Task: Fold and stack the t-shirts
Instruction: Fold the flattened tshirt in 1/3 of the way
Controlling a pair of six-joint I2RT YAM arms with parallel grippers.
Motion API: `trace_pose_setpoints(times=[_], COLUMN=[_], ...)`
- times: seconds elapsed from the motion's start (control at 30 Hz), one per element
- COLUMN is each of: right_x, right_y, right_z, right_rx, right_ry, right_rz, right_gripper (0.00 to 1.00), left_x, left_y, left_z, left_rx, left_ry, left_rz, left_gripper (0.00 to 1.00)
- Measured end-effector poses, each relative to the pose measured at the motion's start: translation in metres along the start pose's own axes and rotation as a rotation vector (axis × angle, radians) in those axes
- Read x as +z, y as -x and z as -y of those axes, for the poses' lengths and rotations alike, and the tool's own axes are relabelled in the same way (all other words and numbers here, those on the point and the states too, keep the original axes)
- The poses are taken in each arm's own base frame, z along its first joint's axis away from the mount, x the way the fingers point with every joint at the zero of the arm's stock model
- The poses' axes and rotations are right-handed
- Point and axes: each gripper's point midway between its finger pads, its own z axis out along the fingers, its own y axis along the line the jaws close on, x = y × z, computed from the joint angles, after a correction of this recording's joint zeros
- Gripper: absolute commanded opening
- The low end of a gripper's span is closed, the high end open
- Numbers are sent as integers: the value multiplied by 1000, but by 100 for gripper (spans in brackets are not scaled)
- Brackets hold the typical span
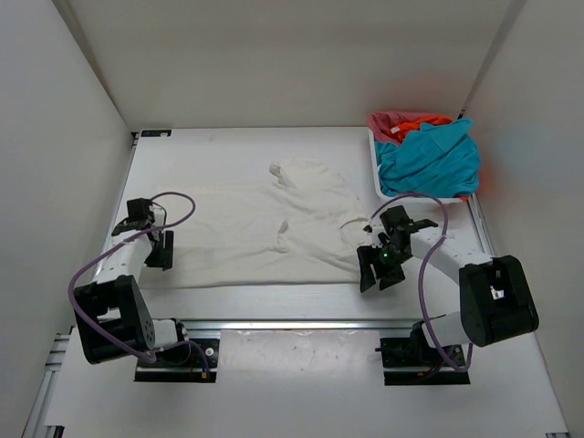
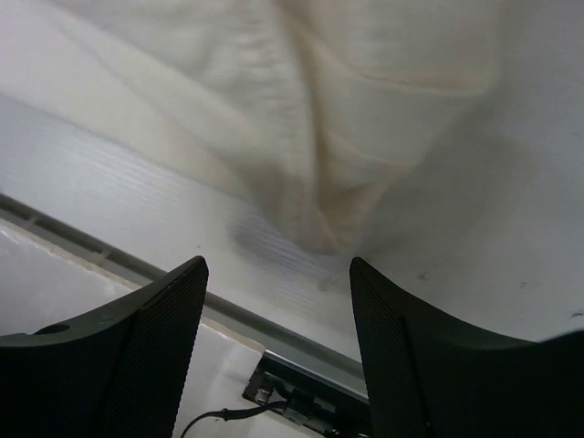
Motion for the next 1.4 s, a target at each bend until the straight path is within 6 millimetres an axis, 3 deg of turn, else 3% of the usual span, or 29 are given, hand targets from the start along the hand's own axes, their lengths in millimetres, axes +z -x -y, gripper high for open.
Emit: trace_pose_setpoints(times=[0.23,0.47,0.53,0.57,0.7,0.77,0.87,1.07,1.4], right_x=[-3,2,3,4,8,10,11,6,-15], right_y=[12,24,25,26,29,31,32,27,4], right_z=[23,15,13,14,16,17,17,10,-28], right_rx=[199,164,171,177,218,224,215,82,-131], right_ry=[-19,-28,-17,-13,11,14,14,37,102], right_rz=[40,43,46,46,43,43,46,47,-8], right_gripper=[62,63,55,46,16,0,0,0,0], left_x=[6,20,21,22,26,30,35,35,17], left_y=[-15,-44,-46,-46,-44,-44,-45,-46,-82], left_z=[-14,-28,-29,-30,-32,-32,-30,-32,-47], left_rx=[-40,-49,-41,-39,-23,-14,2,41,196], left_ry=[40,106,118,124,140,140,136,140,151], left_rz=[-40,-115,-118,-115,-101,-105,-110,-102,-220], left_gripper=[83,82,77,75,51,26,0,0,0])
